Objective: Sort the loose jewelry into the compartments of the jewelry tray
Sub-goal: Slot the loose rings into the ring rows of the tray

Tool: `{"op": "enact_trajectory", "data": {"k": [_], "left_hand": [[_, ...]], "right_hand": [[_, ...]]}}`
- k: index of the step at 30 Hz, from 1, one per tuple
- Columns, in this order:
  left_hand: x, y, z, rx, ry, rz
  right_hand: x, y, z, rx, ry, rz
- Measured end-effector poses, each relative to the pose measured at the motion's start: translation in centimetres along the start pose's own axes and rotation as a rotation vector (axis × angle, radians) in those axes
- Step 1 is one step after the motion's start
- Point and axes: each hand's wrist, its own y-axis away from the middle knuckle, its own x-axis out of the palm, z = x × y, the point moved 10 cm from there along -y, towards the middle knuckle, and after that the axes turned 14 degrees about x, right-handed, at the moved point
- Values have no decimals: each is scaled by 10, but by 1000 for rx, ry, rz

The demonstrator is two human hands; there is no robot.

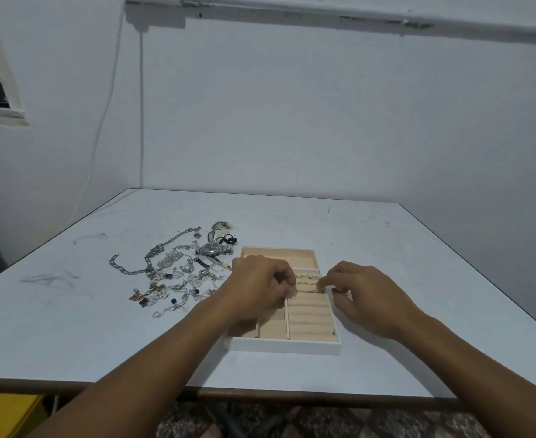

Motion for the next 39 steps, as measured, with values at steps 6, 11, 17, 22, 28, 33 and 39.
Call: {"op": "enact_trajectory", "data": {"k": [6,11,17,22,28,33,39], "left_hand": [[-1,-1,-6,103,-69,-5],[-3,2,-19,212,-183,-16],[6,10,-26,292,-294,23],[9,8,-25,314,-293,35],[7,-11,-30,292,-254,4],[19,-60,-46,203,-233,50],[62,-103,-34,76,-319,217]], "right_hand": [[-7,0,-25,97,-85,-26],[-10,1,-51,196,-158,-76],[-14,-3,-82,346,-218,-134],[-12,-5,-98,422,-222,-133],[-8,-17,-118,541,-403,-91],[-3,-38,-121,564,-436,-5],[19,-57,-116,570,-433,212]]}}
